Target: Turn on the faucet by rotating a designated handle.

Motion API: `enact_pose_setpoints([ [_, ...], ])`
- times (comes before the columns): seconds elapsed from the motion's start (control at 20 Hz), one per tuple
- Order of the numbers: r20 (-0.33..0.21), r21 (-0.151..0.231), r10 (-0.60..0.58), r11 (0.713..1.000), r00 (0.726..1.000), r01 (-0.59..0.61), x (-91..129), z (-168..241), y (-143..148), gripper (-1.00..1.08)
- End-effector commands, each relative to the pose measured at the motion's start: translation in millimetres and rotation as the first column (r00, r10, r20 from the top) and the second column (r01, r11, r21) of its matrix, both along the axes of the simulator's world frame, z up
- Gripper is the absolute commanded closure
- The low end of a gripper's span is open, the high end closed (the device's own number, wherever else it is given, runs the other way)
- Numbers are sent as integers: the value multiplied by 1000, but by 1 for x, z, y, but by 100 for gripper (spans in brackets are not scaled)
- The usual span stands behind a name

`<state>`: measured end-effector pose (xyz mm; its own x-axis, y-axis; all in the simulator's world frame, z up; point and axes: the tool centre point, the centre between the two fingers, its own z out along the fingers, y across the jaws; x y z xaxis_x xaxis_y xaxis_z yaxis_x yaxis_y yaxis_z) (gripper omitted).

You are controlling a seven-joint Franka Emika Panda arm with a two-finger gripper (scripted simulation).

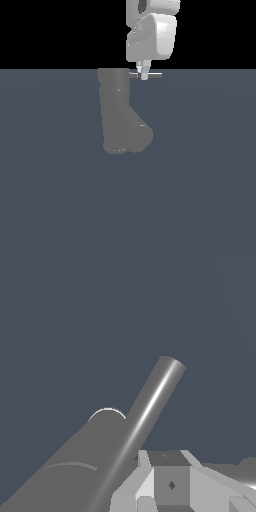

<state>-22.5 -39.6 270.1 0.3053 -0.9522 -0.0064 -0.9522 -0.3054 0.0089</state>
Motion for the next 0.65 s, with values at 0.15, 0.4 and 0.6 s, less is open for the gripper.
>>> enact_pose_setpoints([
  [0.15, 10, -3, -36, 999, 999, 37, 18, 0, -29, 108],
  [0.4, 10, -3, -44, 999, 999, 44, 32, 0, -40, 108],
  [0.6, 10, -3, -49, 999, 999, 49, 39, 0, -46, 108],
])
